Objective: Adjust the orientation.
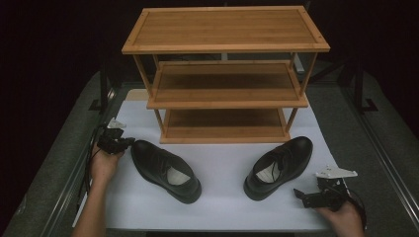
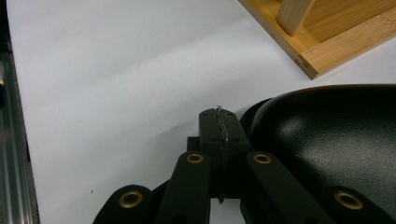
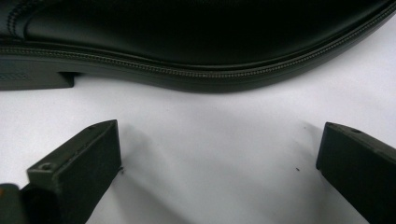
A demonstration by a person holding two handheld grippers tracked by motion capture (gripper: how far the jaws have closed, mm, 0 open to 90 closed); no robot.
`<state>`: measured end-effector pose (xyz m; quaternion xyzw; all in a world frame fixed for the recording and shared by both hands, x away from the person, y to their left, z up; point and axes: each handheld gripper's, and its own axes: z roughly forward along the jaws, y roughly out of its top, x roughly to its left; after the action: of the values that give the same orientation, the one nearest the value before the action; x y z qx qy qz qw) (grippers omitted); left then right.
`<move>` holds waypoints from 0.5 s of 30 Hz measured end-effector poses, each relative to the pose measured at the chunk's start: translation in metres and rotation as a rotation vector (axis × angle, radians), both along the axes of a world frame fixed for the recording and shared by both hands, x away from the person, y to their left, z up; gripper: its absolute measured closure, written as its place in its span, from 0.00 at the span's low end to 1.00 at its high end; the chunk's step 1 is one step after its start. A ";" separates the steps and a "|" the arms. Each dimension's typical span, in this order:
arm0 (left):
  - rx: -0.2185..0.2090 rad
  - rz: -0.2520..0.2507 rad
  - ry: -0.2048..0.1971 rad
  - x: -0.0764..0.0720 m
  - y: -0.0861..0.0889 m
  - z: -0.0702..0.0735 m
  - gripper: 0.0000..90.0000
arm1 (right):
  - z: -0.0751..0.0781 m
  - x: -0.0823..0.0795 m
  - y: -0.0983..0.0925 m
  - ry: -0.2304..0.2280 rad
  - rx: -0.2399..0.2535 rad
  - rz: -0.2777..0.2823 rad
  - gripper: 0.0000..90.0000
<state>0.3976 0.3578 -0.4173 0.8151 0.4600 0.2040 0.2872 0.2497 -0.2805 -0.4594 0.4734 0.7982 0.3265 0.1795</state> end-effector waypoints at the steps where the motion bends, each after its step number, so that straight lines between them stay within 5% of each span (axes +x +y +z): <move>1: -0.009 -0.003 -0.001 0.000 0.000 0.000 1.00 | 0.000 0.000 0.000 0.000 0.000 0.000 0.00; 15: -0.037 -0.115 0.001 0.000 -0.038 -0.001 1.00 | 0.000 0.000 0.000 -0.001 0.000 0.000 0.00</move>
<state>0.3976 0.3195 -0.4184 0.8348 0.4164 0.1783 0.3130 0.2496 -0.2805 -0.4594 0.4732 0.7982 0.3266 0.1798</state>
